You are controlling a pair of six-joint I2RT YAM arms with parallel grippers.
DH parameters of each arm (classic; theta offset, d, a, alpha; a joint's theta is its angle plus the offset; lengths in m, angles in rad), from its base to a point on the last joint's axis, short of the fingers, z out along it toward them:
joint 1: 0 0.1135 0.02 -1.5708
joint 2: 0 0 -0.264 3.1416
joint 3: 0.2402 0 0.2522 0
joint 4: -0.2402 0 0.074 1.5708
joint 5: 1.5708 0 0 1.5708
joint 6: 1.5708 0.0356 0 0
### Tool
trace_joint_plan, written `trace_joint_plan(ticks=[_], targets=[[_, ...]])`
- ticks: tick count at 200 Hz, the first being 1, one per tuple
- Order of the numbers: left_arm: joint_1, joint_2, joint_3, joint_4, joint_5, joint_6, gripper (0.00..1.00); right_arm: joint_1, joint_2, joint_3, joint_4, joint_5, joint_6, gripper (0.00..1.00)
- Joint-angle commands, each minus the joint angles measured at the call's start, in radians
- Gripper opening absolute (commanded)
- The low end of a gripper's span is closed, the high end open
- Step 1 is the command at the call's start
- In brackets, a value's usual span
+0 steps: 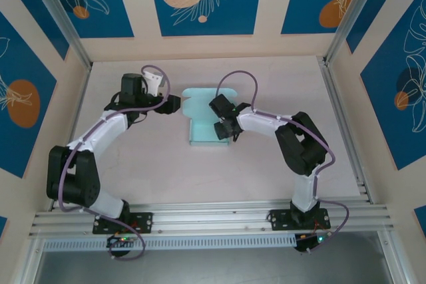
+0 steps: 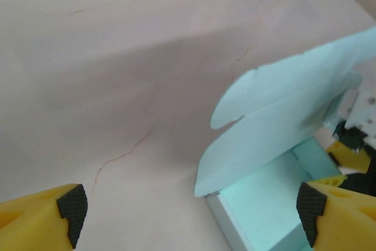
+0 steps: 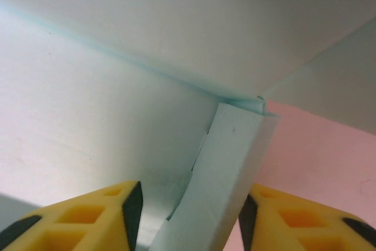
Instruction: Fold the paper box
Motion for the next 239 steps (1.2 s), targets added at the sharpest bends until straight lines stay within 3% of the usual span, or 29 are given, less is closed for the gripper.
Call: trace_joint_plan(ticks=[1,55,119,145,183,239], targets=[[0.0,-0.033,0.042,-0.094,0.034,0.106,0.95,0.015,-0.068,0.043,-0.04,0.027,-0.052,0.54],[0.001,-0.04,0.11,-0.181,0.018,0.122,1.0,0.041,-0.183,0.086,-0.116,0.108,-0.046,0.75],[0.001,-0.009,0.109,-0.097,0.054,0.017,0.99,0.031,-0.379,0.084,-0.156,0.115,-0.018,0.86],[0.0,0.008,0.131,-0.06,0.076,0.013,0.99,-0.025,-0.457,0.096,-0.148,0.034,-0.017,0.9],[0.001,0.039,0.139,-0.011,0.095,0.014,0.98,-0.179,-0.497,0.134,-0.131,-0.186,-0.017,0.93],[0.001,0.099,0.18,-0.096,0.142,0.104,0.98,-0.347,-0.382,0.247,-0.142,-0.464,-0.073,0.95]])
